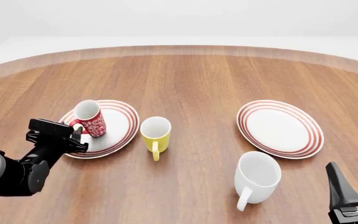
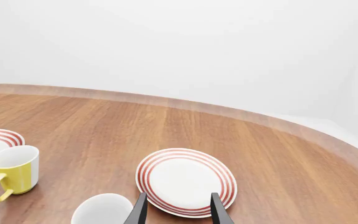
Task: Put the red mug on the left plate.
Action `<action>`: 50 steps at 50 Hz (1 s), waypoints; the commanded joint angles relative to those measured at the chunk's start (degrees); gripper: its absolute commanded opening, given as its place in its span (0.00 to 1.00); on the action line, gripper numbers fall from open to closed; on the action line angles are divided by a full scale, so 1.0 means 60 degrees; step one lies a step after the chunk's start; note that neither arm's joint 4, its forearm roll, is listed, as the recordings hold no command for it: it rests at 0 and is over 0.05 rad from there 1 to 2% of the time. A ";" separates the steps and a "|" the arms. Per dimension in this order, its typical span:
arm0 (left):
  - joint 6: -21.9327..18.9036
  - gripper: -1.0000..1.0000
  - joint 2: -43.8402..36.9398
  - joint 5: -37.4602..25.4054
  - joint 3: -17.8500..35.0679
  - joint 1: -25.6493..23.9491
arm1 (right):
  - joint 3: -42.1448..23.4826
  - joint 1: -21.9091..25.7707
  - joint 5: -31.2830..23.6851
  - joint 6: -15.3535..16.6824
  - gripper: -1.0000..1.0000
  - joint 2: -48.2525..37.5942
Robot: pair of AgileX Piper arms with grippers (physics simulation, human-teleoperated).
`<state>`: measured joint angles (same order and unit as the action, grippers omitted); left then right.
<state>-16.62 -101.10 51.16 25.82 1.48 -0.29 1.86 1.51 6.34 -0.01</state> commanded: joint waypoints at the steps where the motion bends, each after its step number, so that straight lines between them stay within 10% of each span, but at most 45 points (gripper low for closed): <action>1: -0.0031 1.00 -0.0021 -0.0016 0.0073 0.0017 | 0.0000 -0.0002 0.0001 0.0001 1.00 0.0000; 50: 0.0309 1.00 0.0663 -0.0371 -0.0184 -0.0495 | 0.0000 0.0003 0.0000 0.0006 1.00 0.0000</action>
<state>-15.31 -98.46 49.48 25.26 -0.26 -0.29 1.86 1.51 6.35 -0.01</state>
